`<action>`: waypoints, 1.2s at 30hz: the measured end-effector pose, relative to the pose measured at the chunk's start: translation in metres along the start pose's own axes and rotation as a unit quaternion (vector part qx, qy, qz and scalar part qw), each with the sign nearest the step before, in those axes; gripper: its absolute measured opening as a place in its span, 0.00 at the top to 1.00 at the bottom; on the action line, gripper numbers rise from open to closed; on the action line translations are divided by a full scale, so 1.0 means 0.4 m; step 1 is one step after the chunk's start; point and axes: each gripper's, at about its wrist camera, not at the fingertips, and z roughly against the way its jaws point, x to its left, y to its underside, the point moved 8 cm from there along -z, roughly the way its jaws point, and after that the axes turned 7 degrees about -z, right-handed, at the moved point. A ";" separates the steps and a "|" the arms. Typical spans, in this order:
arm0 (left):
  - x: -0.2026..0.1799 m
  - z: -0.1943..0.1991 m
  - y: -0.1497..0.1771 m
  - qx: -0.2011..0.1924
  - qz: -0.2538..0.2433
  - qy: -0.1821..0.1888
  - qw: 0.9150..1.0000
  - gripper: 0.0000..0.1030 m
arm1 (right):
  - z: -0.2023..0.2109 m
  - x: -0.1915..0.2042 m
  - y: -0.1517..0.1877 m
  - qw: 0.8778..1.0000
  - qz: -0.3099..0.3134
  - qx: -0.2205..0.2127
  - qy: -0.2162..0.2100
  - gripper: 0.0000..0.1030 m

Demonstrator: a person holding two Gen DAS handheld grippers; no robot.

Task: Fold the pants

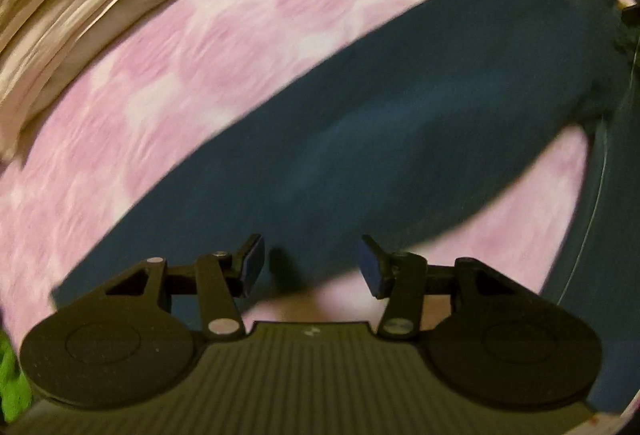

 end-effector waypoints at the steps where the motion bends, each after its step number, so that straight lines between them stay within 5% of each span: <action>1: 0.003 0.006 0.036 0.004 -0.010 -0.008 1.000 0.55 | -0.019 0.050 0.022 1.000 0.015 0.012 -0.011 0.63; 7: 0.027 -0.008 0.221 0.011 -0.139 -0.035 0.990 0.55 | -0.107 0.272 0.092 0.994 0.083 0.058 -0.049 0.63; 12: 0.114 -0.041 0.281 -0.023 -0.192 -0.056 0.980 0.55 | -0.210 0.320 0.088 0.990 0.120 0.077 -0.014 0.63; 18: 0.239 -0.021 0.344 -0.053 -0.193 -0.064 0.978 0.56 | -0.242 0.256 0.033 0.999 0.005 0.047 0.025 0.63; 25: 0.288 -0.022 0.412 -0.068 -0.215 -0.070 0.972 0.55 | -0.148 0.267 0.148 0.990 -0.065 0.036 0.120 0.60; 34: 0.305 -0.090 0.466 -0.087 -0.297 -0.105 0.945 0.56 | -0.139 0.296 0.305 0.983 -0.095 0.067 0.143 0.47; 36: 0.315 -0.096 0.465 -0.088 -0.301 -0.108 0.944 0.67 | -0.148 0.312 0.310 0.983 -0.096 0.066 0.141 0.47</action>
